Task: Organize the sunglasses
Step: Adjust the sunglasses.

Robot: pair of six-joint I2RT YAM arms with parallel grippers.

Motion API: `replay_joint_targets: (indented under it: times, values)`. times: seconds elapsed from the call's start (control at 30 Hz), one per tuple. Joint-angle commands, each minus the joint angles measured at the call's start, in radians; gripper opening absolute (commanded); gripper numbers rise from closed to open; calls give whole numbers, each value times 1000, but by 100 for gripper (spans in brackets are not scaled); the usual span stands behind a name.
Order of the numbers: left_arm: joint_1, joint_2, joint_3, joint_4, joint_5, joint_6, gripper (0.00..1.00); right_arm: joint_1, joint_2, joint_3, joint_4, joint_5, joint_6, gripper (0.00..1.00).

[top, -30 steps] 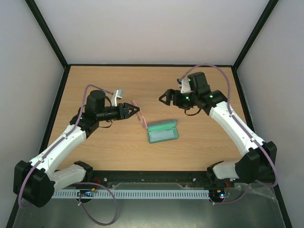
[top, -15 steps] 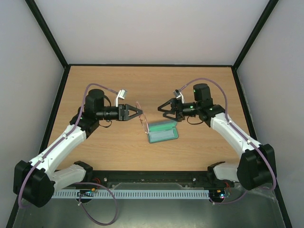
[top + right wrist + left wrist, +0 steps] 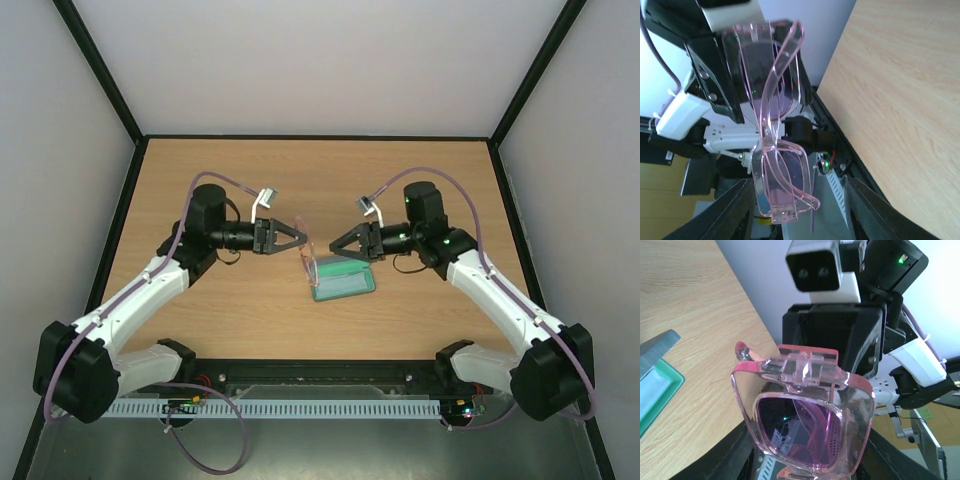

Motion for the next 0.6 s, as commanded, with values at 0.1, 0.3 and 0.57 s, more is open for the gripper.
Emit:
replay_joint_targets:
  times: [0.1,0.3,0.57]
  values:
    - [-37,22,2,129,48,-63,34,106,-9,31,-29,47,-9,49]
    - [-57,32,-2,139,40,-67,34,134,-8,37,39,37,49,41]
    - [-75,43,-17,166,27,-81,34,144,6,52,63,30,68,37]
